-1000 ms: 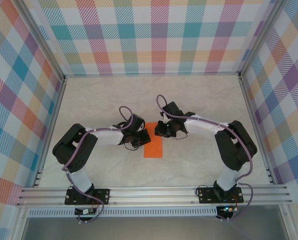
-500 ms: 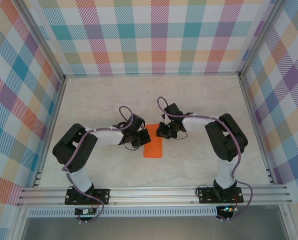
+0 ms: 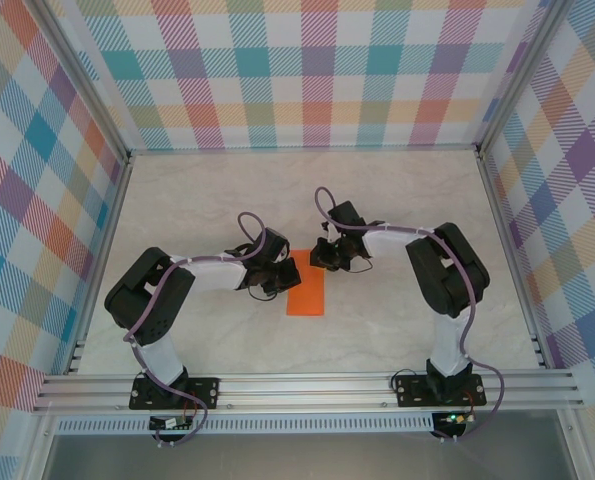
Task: Fold a paper plane with a square sheet of paper (pick it up from the middle)
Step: Fold the square sheet of paper in half at the center of the table.
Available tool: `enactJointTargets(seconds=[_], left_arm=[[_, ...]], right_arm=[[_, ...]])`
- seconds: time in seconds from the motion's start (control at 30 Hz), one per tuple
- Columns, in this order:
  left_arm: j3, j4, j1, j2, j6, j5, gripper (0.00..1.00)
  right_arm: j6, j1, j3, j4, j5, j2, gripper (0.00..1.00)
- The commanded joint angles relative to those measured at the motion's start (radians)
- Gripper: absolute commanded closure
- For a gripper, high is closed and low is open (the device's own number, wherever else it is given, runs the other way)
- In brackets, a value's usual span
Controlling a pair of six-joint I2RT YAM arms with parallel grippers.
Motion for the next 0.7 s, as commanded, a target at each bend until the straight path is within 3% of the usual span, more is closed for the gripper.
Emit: enactJointTargets(seconds=[0.0,0.27,0.67], left_arm=[[-0.042,-0.123,-0.011,0.011,0.012,-0.056,0.93],[-0.051,-0.127,-0.011,0.002,0.011,-0.062,0.93],[-0.043,-0.126,-0.011,0.004,0.012,-0.059,0.93]], right_arm=[[0.001,-0.018,0.016,0.007,0.027,0.044,0.86],[0.009,-0.024,0.046,0.011,0.006,-0.015,0.83],[0.019,-0.056,0.069,0.002,0.053,0.089,0.84]])
